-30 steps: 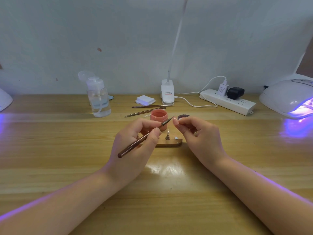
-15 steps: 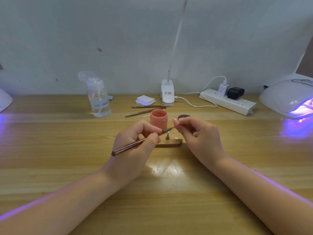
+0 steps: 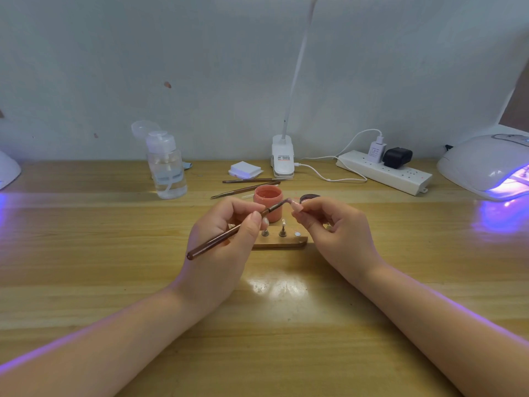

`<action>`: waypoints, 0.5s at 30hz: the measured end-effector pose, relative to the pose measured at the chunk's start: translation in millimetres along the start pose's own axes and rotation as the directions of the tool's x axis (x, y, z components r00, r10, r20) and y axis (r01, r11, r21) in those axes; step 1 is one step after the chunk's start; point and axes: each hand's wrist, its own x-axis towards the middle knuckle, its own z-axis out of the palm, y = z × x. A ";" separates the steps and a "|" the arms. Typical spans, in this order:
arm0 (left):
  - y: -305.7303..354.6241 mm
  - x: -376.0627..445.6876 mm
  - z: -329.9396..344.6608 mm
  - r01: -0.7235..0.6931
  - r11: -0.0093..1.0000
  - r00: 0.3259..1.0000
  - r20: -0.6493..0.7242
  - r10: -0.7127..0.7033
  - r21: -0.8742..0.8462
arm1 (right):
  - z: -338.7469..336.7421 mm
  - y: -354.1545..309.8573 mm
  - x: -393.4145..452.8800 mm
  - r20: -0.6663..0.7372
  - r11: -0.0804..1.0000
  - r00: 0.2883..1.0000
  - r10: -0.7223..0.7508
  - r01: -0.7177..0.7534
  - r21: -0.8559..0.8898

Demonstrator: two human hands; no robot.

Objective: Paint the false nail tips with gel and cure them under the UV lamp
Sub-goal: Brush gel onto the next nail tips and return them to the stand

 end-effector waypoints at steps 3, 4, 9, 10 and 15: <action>-0.1 0.1 0.5 0.011 1.000 1.000 -0.026 -0.011 0.007 | 0.3 -0.6 0.3 0.004 1.000 1.000 0.005 -0.005 0.024; 0.3 -0.1 0.3 0.011 1.000 1.000 -0.025 -0.010 0.007 | 0.3 -1.1 0.2 0.003 1.000 1.000 0.005 -0.006 0.027; 2.4 -2.6 -0.4 -0.023 0.999 0.999 0.039 0.022 0.023 | -0.2 -1.8 -0.3 -0.004 1.000 1.000 0.014 -0.014 0.018; 2.0 -2.7 -1.1 -0.018 0.999 0.999 0.044 0.017 0.038 | -0.1 -1.8 -0.2 -0.004 1.000 1.000 0.014 -0.014 0.015; 2.6 -4.9 -2.9 -0.080 0.993 0.993 0.089 0.072 0.091 | 0.3 -1.4 0.1 -0.027 1.000 1.000 0.000 -0.001 -0.016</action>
